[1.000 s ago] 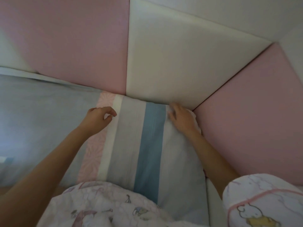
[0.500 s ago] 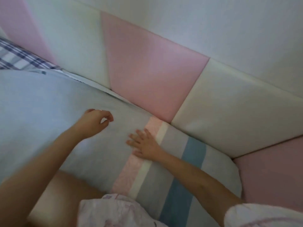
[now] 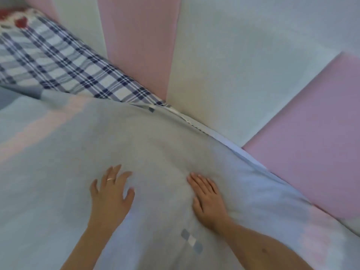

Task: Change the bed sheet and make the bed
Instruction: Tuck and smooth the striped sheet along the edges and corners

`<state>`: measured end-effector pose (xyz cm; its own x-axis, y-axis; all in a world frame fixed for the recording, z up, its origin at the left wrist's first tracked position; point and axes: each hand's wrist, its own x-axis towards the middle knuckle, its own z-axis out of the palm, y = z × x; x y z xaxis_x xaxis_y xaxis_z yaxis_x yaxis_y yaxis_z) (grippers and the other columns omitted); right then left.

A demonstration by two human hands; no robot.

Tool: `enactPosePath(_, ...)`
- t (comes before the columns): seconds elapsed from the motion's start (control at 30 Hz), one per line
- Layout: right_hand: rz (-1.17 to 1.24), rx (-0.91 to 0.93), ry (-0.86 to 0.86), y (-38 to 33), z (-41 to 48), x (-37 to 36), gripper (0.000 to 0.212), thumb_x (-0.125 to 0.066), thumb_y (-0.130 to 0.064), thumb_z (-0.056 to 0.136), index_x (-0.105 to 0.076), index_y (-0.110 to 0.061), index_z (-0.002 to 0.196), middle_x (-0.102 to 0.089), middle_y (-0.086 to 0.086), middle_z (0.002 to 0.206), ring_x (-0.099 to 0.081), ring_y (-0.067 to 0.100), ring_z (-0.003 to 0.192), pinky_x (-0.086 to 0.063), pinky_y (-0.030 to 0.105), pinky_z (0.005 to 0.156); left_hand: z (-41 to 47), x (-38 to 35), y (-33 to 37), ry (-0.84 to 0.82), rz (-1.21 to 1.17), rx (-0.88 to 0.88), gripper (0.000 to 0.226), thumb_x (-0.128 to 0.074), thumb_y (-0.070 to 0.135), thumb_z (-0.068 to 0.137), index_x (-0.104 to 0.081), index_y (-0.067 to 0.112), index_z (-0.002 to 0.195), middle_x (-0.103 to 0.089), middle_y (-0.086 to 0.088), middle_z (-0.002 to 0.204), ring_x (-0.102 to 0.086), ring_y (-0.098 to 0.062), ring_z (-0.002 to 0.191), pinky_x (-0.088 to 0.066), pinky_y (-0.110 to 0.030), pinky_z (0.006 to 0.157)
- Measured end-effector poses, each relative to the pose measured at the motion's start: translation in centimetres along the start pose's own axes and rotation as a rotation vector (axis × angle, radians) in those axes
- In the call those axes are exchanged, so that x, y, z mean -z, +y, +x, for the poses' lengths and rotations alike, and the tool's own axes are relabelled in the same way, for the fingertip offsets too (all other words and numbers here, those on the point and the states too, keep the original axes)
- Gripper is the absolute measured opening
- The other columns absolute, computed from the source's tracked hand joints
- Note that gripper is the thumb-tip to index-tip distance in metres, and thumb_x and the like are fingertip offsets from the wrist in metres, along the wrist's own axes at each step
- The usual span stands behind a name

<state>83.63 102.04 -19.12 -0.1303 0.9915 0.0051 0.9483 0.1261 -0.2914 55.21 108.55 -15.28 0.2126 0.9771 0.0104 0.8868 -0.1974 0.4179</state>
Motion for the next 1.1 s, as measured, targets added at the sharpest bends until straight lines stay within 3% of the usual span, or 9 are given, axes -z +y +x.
enactPosePath(0.13,-0.086,0.003,-0.061,0.7,0.9,-1.1,0.062,-0.032,-0.030,0.087,-0.028,-0.021,0.149,-0.030,-0.003,0.154,-0.026,0.013,0.142,-0.013,0.034,0.118,10.4,-4.1,-0.8,-0.121,0.061,-0.058,0.063,-0.031,0.043,0.083,-0.046,0.019,0.139,-0.033,-0.015,0.151,-0.027,-0.035,0.140,-0.013,-0.066,0.106)
enactPosePath(0.23,-0.098,-0.043,-0.123,0.7,1.5,-1.1,0.061,-0.030,-0.031,0.088,-0.028,-0.020,0.148,-0.031,-0.001,0.154,-0.028,0.016,0.142,-0.014,0.035,0.118,14.3,-6.1,1.3,-0.083,0.091,-0.154,0.065,-0.026,0.042,0.088,-0.027,0.020,0.149,-0.020,-0.010,0.157,-0.017,-0.030,0.145,-0.002,-0.064,0.108)
enactPosePath(0.4,-0.073,-0.157,-0.224,0.4,1.9,-0.2,0.057,-0.017,-0.037,0.095,-0.036,-0.015,0.144,-0.037,0.003,0.150,-0.033,0.019,0.139,-0.019,0.037,0.116,12.8,-3.5,-3.3,-0.095,0.012,-0.227,0.058,-0.035,0.032,0.089,-0.036,0.014,0.144,-0.029,-0.010,0.154,-0.022,-0.024,0.144,0.002,-0.062,0.109)
enactPosePath(0.53,-0.091,-0.222,-0.171,-1.9,3.2,0.2,0.056,-0.038,-0.029,0.078,-0.047,-0.013,0.131,-0.052,0.005,0.137,-0.048,0.023,0.123,-0.028,0.038,0.108,13.0,2.2,-14.1,-0.081,0.095,0.080,0.061,-0.033,0.033,0.089,-0.032,0.010,0.145,-0.020,-0.019,0.155,-0.016,-0.032,0.144,0.003,-0.062,0.106)
enactPosePath(0.63,-0.015,-0.400,-0.009,-5.7,9.0,0.8,0.044,-0.042,-0.029,0.065,-0.046,-0.015,0.106,-0.043,0.002,0.113,-0.047,0.027,0.096,-0.031,0.037,0.090,18.3,6.2,-24.0,-0.069,0.161,0.369,0.068,-0.019,0.045,0.091,-0.023,0.010,0.149,-0.008,-0.019,0.157,-0.012,-0.045,0.142,0.005,-0.064,0.107)
enactPosePath(0.7,0.016,-0.362,0.135,-8.3,16.8,0.3,0.037,-0.044,-0.025,0.071,-0.044,-0.012,0.104,-0.040,0.005,0.109,-0.043,0.028,0.095,-0.030,0.039,0.089,23.2,7.9,-27.4,0.014,0.182,0.581,0.073,-0.022,0.048,0.088,-0.016,0.011,0.150,-0.007,-0.017,0.158,-0.010,-0.042,0.143,-0.006,-0.073,0.105)
enactPosePath(0.77,0.051,-0.235,0.220,-11.3,27.1,-0.8,0.039,-0.046,-0.027,0.080,-0.046,-0.008,0.114,-0.042,0.009,0.117,-0.042,0.030,0.107,-0.029,0.042,0.099,27.2,8.8,-28.0,0.079,0.223,0.698,0.075,-0.024,0.046,0.085,-0.014,0.012,0.151,-0.005,-0.009,0.160,-0.003,-0.033,0.146,-0.004,-0.077,0.101)
enactPosePath(0.9,0.029,-0.054,0.114,-18.8,43.0,-5.1,0.040,-0.045,-0.035,0.087,-0.056,-0.013,0.118,-0.054,0.007,0.120,-0.044,0.025,0.110,-0.027,0.039,0.102,28.9,7.4,-29.5,0.049,0.240,0.652,0.072,-0.027,0.042,0.083,-0.023,0.014,0.149,-0.014,-0.003,0.159,-0.008,-0.024,0.147,0.003,-0.068,0.107)
enactPosePath(1.1,0.009,0.080,0.092,-21.0,46.2,-9.1,0.027,-0.042,-0.033,0.083,-0.056,-0.014,0.096,-0.058,0.009,0.094,-0.049,0.027,0.085,-0.030,0.037,0.080,28.8,6.8,-30.7,0.096,0.267,0.594,0.072,-0.031,0.044,0.082,-0.029,0.011,0.146,-0.022,-0.008,0.156,-0.017,-0.023,0.145,0.000,-0.062,0.113)
